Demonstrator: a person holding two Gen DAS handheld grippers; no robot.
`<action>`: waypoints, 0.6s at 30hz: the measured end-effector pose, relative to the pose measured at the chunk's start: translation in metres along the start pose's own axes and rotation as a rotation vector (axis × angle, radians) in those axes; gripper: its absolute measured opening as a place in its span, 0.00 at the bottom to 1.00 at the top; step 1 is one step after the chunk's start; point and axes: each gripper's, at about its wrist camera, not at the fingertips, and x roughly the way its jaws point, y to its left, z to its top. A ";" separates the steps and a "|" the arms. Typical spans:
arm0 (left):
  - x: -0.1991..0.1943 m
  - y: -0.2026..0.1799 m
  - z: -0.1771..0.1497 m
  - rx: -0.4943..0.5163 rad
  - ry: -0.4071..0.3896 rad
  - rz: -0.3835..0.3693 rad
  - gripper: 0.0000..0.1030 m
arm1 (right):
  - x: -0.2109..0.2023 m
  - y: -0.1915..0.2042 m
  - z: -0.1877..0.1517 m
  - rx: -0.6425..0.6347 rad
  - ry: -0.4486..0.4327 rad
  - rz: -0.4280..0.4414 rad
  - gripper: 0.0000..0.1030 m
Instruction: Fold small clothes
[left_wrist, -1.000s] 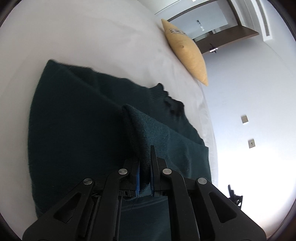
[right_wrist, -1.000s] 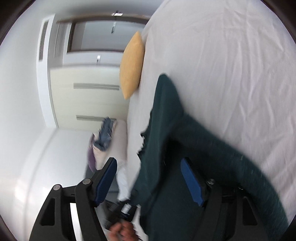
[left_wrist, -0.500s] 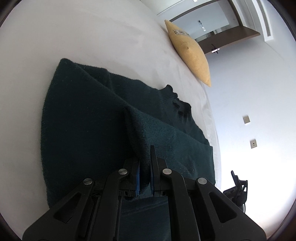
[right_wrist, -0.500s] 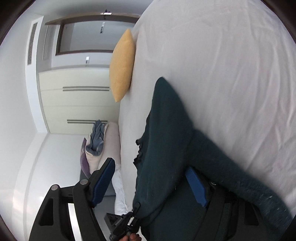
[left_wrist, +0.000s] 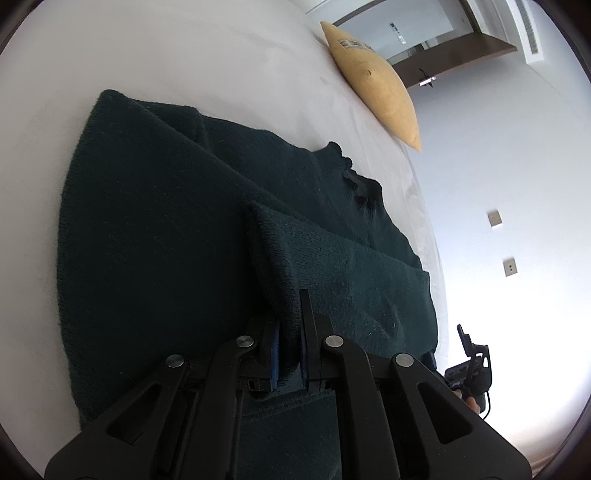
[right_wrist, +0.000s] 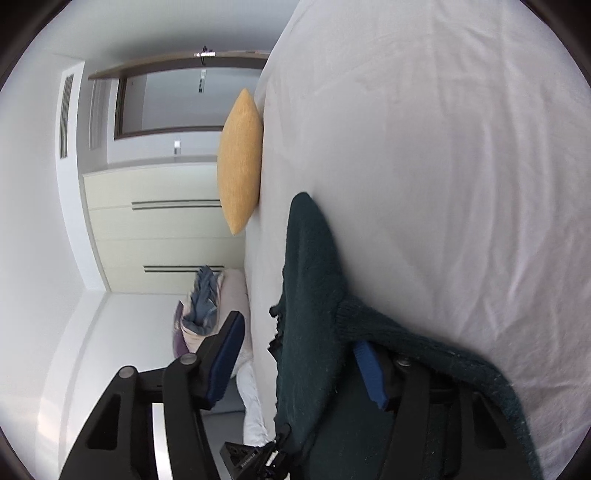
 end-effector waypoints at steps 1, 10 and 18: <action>0.001 0.000 0.001 0.001 0.002 0.001 0.06 | 0.001 -0.001 0.000 -0.004 0.001 -0.002 0.54; 0.005 0.004 0.001 0.001 0.000 -0.001 0.07 | -0.001 0.025 -0.025 -0.083 0.077 -0.155 0.67; 0.008 -0.005 -0.005 0.042 -0.008 0.038 0.08 | 0.014 0.093 -0.013 -0.288 0.081 -0.078 0.73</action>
